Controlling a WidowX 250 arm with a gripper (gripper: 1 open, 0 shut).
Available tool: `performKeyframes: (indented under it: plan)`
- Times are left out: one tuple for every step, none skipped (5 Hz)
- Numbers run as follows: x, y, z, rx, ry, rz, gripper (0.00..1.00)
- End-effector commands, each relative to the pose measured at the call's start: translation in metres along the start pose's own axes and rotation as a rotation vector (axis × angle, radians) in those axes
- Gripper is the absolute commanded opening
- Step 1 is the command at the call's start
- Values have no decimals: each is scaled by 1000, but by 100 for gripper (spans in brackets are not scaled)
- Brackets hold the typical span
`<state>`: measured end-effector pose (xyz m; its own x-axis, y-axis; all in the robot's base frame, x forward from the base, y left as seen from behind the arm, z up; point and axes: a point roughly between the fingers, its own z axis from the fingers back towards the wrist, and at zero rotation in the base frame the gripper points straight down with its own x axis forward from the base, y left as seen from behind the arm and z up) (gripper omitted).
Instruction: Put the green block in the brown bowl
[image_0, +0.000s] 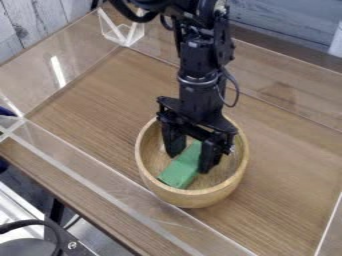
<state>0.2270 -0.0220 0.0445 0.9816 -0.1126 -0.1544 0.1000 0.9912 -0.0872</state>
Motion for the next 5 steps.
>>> performKeyframes:
  plan:
    - [9, -2, 29, -2, -85, -7, 100]
    - [10, -1, 62, -9, -147, 1, 100]
    - [13, 4, 94, -9, -192, 17, 100]
    - [19, 10, 115, -6, -220, 25, 100]
    - [18, 22, 130, 7, -238, 33, 100]
